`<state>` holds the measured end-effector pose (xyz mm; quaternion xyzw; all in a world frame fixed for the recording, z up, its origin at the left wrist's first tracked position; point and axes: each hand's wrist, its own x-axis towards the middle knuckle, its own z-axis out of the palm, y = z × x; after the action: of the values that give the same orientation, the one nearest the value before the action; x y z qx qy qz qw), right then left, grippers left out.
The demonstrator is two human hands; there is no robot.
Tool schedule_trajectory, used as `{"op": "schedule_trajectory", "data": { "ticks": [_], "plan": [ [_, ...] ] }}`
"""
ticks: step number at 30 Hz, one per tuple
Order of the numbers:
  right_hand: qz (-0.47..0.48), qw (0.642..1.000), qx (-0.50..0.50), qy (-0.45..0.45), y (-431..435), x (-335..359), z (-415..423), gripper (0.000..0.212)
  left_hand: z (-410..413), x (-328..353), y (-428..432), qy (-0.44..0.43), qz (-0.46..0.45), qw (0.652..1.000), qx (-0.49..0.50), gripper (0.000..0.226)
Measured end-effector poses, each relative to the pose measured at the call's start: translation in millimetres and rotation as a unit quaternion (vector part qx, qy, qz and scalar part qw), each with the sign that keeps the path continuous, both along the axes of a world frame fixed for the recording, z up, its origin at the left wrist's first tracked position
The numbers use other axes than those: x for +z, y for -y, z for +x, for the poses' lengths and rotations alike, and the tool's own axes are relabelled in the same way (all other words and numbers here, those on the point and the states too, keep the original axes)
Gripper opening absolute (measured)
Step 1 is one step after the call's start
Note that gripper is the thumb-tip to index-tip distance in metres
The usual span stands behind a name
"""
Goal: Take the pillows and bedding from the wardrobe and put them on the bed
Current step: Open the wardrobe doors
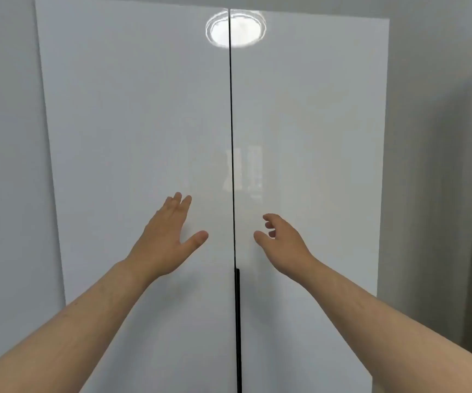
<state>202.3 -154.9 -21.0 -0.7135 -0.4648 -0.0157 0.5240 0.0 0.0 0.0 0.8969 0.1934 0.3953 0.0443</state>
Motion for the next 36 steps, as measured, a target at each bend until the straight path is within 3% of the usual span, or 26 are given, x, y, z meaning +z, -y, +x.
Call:
{"op": "schedule_trajectory", "data": {
  "ticks": [4, 9, 13, 17, 23, 26, 28, 29, 30, 32, 33, 35, 36],
  "plan": [
    [-0.078, 0.996, -0.005, -0.041, -28.6, -45.8, 2.1, 0.048, 28.8, -41.4, -21.7, -0.07, 0.067, 0.994, 0.043, 0.085],
    [-0.085, 0.995, -0.014, -0.056, -64.4, -96.0, 6.2, 0.012, 66.0, -94.2, -42.7, -0.14, 0.22, 0.961, 0.09, 0.098],
    [-0.05, 0.995, -0.01, -0.085, -75.4, -107.9, 1.9, 0.02, 78.4, -111.6, -54.7, -0.111, 0.257, 0.955, 0.098, 0.106],
    [-0.024, 0.981, 0.012, -0.191, -70.0, -107.8, 0.2, 0.027, 82.9, -113.8, -58.9, -0.096, 0.25, 0.959, 0.088, 0.11],
    [-0.023, 0.97, 0.032, -0.24, -43.9, -107.1, -14.2, 0.022, 84.2, -112.9, -60.8, -0.09, 0.236, 0.965, 0.072, 0.108],
    [-0.018, 0.968, 0.045, -0.246, -19.8, -107.5, -23.4, 0.015, 81.3, -109.7, -50.3, -0.116, 0.204, 0.969, 0.078, 0.093],
    [-0.016, 0.968, 0.051, -0.246, -0.9, -107.3, -29.2, 0.015, 82.7, -103.6, -35.5, -0.092, 0.129, 0.987, 0.035, 0.07],
    [-0.016, 0.968, 0.055, -0.245, 6.7, -107.5, -31.0, 0.016, 83.5, -98.0, -25.4, -0.054, 0.015, 0.998, -0.035, 0.061],
    [-0.016, 0.968, 0.059, -0.245, 17.6, -106.5, -33.4, 0.017, 82.0, -87.0, -8.8, -0.014, -0.135, 0.983, -0.122, 0.054],
    [-0.015, 0.966, 0.071, -0.249, 36.8, -105.6, -38.3, 0.02, 78.2, -62.1, 24.6, 0.06, -0.394, 0.875, -0.276, 0.049],
    [-0.014, 0.964, 0.076, -0.253, 49.5, -104.8, -41.7, 0.021, 74.8, -50.2, 43.5, 0.081, -0.457, 0.824, -0.326, 0.05],
    [-0.015, 0.961, 0.089, -0.262, 71.9, -102.8, -47.4, 0.024, 67.9, -33.8, 75.7, 0.076, -0.511, 0.748, -0.417, 0.059],
    [-0.016, 0.959, 0.095, -0.266, 83.6, -102.0, -50.1, 0.027, 63.9, -28.6, 91.8, 0.062, -0.512, 0.73, -0.449, 0.063]
  ]
}}
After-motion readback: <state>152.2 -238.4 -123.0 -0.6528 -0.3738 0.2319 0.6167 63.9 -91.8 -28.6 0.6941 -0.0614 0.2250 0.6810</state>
